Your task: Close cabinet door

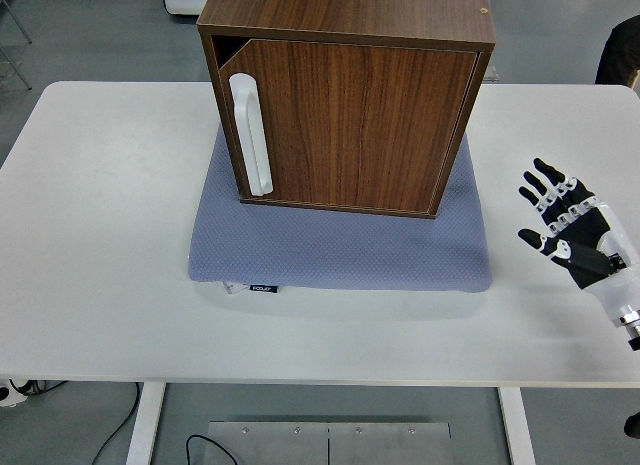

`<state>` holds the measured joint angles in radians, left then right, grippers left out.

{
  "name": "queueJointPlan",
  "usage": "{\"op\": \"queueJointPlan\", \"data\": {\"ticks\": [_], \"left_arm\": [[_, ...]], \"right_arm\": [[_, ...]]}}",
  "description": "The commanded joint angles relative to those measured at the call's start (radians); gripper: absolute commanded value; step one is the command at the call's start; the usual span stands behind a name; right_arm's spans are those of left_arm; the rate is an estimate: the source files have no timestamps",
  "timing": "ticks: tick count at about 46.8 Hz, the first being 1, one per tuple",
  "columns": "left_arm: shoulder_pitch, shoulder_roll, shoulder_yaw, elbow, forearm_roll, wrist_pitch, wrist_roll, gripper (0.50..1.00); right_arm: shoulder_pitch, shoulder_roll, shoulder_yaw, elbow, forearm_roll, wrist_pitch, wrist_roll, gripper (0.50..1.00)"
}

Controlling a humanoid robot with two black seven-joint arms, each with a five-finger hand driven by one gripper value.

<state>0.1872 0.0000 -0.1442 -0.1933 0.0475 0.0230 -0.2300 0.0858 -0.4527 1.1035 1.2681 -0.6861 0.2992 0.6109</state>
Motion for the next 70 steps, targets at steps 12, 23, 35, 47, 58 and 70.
{"op": "queueJointPlan", "data": {"ticks": [12,23,35,47,58,70], "left_arm": [[0.0,0.0,0.0,0.0,0.0,0.0,0.0,1.0],[0.0,0.0,0.0,0.0,0.0,0.0,0.0,1.0],[0.0,0.0,0.0,0.0,0.0,0.0,0.0,1.0],[0.0,0.0,0.0,0.0,0.0,0.0,0.0,1.0],[0.0,0.0,0.0,0.0,0.0,0.0,0.0,1.0],[0.0,0.0,0.0,0.0,0.0,0.0,0.0,1.0]], "right_arm": [[-0.038,0.0,0.027,-0.039,0.03,0.0,0.0,1.0],[-0.083,0.0,0.053,-0.044,0.03,0.001,0.0,1.0],[-0.089,-0.001,0.053,-0.065,0.06,0.0,0.0,1.0],[-0.086,0.011,0.088,-0.09,0.195,-0.002,0.0,1.0],[-0.081,0.025,0.114,-0.088,0.263,-0.005,0.0,1.0],[-0.081,0.026,0.125,-0.088,0.263,-0.005,0.0,1.0]]}}
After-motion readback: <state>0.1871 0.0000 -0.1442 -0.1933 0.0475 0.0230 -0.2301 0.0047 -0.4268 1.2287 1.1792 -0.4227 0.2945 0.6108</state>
